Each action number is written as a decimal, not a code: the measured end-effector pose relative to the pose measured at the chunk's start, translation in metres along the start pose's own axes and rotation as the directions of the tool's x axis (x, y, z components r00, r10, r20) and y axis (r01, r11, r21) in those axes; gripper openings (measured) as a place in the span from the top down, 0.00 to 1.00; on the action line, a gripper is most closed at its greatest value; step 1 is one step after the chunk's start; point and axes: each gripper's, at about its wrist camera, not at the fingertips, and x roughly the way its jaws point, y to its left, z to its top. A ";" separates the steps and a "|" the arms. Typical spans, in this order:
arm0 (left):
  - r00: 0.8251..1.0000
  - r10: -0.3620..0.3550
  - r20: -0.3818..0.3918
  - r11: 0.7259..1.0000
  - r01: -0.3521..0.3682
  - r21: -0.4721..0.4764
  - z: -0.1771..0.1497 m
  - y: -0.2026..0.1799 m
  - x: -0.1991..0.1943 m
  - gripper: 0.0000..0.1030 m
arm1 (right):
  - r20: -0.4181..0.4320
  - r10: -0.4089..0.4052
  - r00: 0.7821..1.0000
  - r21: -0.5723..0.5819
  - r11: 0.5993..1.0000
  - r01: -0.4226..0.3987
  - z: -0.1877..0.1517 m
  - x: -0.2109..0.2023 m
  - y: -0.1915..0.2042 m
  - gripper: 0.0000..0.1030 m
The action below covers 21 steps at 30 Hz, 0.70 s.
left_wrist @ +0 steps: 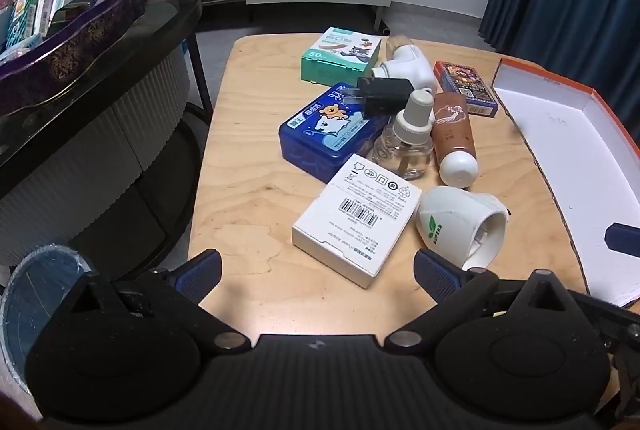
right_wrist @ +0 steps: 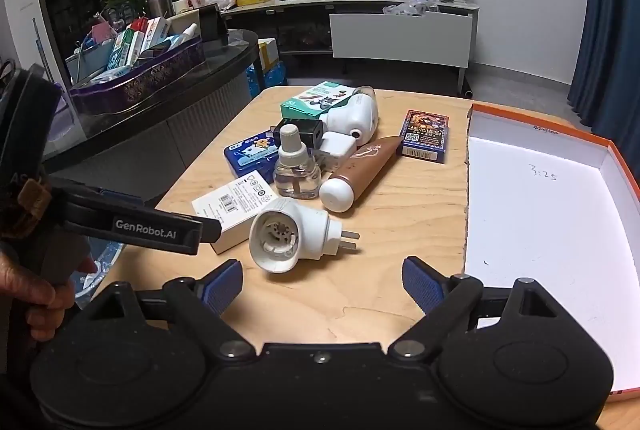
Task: Organize rigid objects
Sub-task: 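Reach the left gripper toward the white power adapter box while the right approaches the white diffuser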
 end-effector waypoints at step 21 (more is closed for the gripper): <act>1.000 0.019 0.002 0.999 -0.019 0.044 0.003 -0.004 0.022 0.00 | -0.027 -0.012 1.000 -0.036 0.999 0.011 0.001 0.007 0.006 0.01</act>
